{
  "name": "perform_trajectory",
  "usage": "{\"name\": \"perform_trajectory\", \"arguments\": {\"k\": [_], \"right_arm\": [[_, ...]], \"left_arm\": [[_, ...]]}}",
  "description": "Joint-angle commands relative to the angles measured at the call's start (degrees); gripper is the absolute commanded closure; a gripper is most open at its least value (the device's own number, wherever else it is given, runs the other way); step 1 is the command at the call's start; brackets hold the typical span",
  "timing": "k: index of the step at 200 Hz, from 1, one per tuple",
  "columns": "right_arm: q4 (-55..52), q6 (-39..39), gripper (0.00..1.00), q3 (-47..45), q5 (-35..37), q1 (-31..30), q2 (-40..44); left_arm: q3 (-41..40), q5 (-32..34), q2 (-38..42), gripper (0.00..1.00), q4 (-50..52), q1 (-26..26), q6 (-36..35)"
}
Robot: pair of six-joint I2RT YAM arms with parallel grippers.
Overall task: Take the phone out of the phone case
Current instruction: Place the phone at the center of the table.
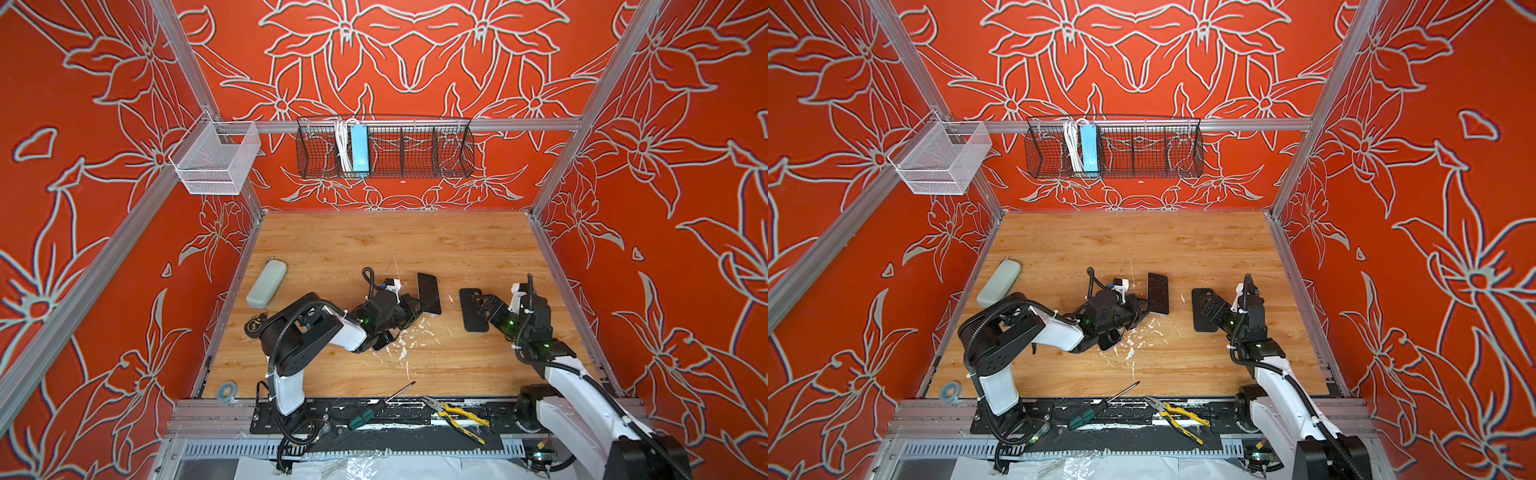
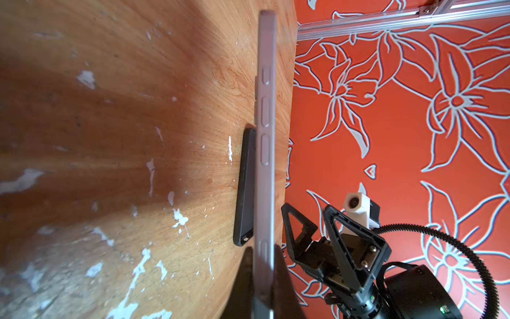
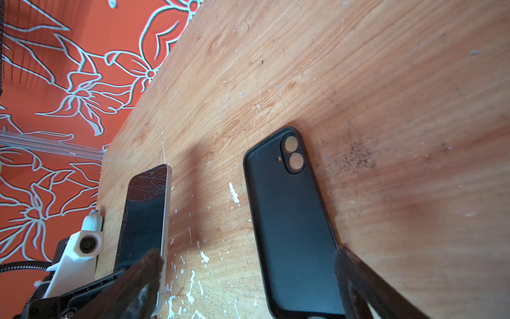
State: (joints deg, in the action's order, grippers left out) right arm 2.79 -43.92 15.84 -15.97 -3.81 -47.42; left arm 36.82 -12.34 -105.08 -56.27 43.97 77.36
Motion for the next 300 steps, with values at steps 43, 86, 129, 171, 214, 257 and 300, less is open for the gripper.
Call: {"name": "perform_trajectory", "arguments": {"k": [43,86,129,171,214,257,300], "right_arm": [[0.4,0.0,0.02,-1.0,0.6,0.2,1.4],[0.4,0.0,0.02,-1.2,0.7,0.2,1.4],[0.3,0.0,0.02,-1.5,0.8,0.2,2.0],[0.2,0.0,0.02,-1.7,0.8,0.2,2.3],[0.2,0.0,0.02,-1.8,0.8,0.2,2.4],[0.2,0.0,0.02,-2.0,0.9,0.2,2.7],[0.0,0.0,0.02,-2.1,0.9,0.3,3.2]], "left_arm": [[-0.3,1.5,-2.4,1.00,-5.5,0.9,1.4],[-0.3,1.9,-2.7,0.98,-4.3,0.9,1.7],[-0.5,2.1,-4.1,0.89,-4.9,1.2,2.4],[-0.5,2.5,-4.4,0.84,-4.1,1.5,2.4],[-0.4,2.8,-4.4,0.77,-3.0,1.6,2.6],[-0.7,2.8,-4.9,0.74,-2.2,1.7,2.8],[-0.8,2.5,-5.9,0.73,-1.8,1.8,3.1]]}}
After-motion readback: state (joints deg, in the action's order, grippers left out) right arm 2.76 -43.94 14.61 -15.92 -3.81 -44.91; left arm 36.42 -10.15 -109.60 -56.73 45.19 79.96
